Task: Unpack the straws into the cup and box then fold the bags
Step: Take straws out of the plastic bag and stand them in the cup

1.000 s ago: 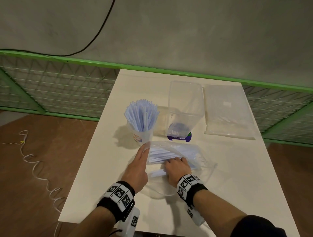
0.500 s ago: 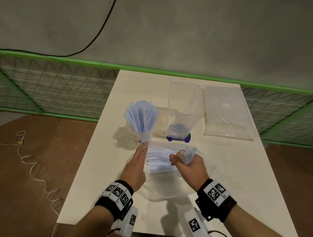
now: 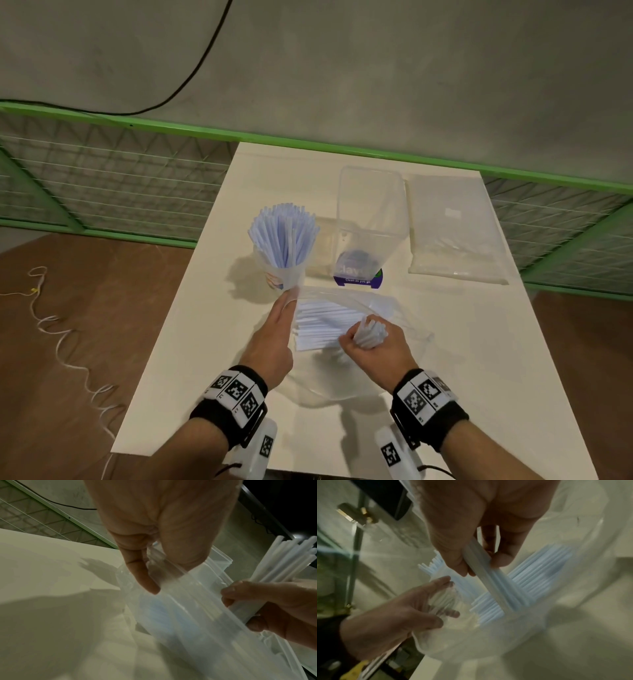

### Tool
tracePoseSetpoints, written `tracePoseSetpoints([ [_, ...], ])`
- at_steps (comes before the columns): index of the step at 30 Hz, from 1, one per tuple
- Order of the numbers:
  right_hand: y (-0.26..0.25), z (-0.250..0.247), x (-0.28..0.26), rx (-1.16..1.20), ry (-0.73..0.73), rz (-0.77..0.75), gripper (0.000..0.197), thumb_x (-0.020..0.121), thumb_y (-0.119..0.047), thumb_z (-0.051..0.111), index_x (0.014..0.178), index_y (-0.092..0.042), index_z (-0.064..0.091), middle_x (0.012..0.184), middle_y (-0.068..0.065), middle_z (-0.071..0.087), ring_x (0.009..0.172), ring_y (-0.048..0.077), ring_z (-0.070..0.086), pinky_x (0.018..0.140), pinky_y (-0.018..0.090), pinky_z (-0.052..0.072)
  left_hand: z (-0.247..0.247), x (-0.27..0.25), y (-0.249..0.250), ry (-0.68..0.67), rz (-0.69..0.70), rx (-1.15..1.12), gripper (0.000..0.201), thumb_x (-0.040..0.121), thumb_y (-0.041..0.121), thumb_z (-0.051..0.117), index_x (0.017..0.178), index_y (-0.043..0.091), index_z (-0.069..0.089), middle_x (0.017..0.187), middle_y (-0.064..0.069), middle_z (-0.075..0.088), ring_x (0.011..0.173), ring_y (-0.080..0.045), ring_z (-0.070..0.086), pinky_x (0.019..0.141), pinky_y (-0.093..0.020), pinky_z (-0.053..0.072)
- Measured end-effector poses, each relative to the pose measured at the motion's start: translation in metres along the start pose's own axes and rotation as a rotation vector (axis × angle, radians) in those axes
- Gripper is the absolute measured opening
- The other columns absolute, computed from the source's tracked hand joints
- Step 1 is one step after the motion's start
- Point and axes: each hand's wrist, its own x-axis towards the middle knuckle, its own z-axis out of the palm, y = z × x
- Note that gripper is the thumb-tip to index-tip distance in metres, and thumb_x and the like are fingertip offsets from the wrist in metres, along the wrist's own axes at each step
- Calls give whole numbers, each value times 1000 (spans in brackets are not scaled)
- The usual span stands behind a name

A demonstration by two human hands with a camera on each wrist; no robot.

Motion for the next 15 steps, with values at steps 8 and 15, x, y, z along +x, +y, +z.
tracePoseSetpoints([
  [8, -129, -57, 22, 147, 13, -260, 15, 75, -15, 79, 66, -16, 67, 57, 2, 67, 46, 14, 62, 49, 30, 52, -4, -7, -1, -39, -49, 0, 108, 74, -20, 39, 158, 37, 5, 162, 29, -4, 130, -16, 51, 97, -29, 50],
  [15, -213, -53, 76, 78, 100, -545, 18, 76, -22, 79, 66, -18, 64, 62, 0, 66, 52, 9, 64, 52, 30, 57, -7, -10, 3, -52, -81, 18, 107, 77, -20, 41, 157, 40, 2, 161, 30, -6, 115, -25, 62, 90, -38, 55],
])
